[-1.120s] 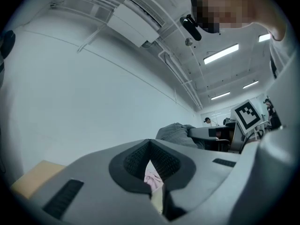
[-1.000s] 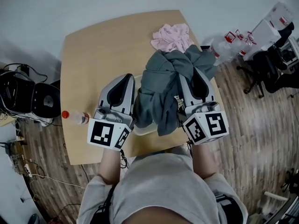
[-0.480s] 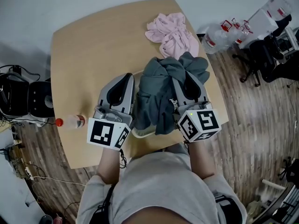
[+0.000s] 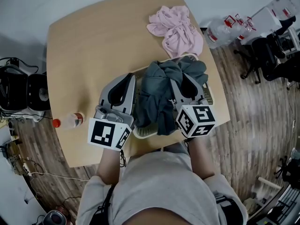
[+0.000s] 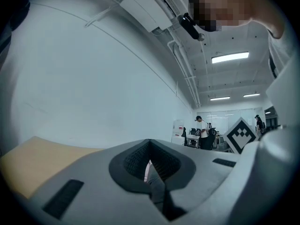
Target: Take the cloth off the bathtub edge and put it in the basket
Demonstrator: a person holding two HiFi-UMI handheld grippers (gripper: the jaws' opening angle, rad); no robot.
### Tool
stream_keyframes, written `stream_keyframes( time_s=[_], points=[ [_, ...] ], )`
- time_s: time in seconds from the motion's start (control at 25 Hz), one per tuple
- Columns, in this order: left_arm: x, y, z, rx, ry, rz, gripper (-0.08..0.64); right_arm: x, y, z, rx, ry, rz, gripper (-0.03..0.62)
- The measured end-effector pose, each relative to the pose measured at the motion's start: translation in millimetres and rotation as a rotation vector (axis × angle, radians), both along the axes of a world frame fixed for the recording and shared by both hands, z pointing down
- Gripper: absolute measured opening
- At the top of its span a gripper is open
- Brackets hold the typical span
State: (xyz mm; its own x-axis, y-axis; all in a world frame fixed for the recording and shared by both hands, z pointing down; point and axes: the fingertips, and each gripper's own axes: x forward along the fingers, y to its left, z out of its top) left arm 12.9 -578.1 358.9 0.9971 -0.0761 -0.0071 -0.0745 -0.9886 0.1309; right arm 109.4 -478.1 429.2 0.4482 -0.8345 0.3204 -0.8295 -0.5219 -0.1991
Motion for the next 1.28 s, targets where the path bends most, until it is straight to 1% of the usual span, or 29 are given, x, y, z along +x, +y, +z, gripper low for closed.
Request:
stream_keyframes(
  time_s=[0.44,0.92,1.28],
  points=[
    [1,-2,14,-0.036,-0.019,0.000,0.012,2,-9,48,-0.185,-0.093,-0.046,0.147],
    [-6,-5,24,-0.051,-0.035,-0.028,0.012,4,-10,99,-0.355,-0.195,-0.071,0.147],
    [-12,-4,27,-0.059,-0.033,-0.040,0.012,3,-15,113,-0.429,-0.214,-0.093,0.147]
  ],
)
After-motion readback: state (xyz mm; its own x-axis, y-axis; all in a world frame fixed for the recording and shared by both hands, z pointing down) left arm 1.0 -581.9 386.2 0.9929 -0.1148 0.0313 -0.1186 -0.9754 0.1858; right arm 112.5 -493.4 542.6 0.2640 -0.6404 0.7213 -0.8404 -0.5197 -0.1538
